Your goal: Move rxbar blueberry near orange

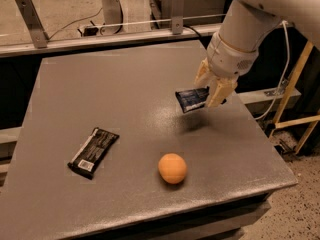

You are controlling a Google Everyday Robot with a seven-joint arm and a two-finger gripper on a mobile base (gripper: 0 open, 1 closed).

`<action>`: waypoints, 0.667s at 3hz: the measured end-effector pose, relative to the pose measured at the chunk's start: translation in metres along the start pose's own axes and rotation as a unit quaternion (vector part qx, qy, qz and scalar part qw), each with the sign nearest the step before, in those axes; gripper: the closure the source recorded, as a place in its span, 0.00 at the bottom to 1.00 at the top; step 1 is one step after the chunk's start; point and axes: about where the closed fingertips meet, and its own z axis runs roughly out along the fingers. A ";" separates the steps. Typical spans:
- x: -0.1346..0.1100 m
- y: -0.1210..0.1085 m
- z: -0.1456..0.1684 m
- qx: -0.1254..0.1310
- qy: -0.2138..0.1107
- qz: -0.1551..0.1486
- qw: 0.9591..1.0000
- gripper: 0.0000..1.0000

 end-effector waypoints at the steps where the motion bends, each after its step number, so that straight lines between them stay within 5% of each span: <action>1: 0.003 0.037 -0.010 -0.017 0.024 0.019 0.999 1.00; 2: 0.002 0.038 -0.009 -0.018 0.024 0.018 0.999 1.00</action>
Offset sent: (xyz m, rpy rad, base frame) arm -0.0300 -0.0165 0.0051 -0.0491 0.0258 -0.0323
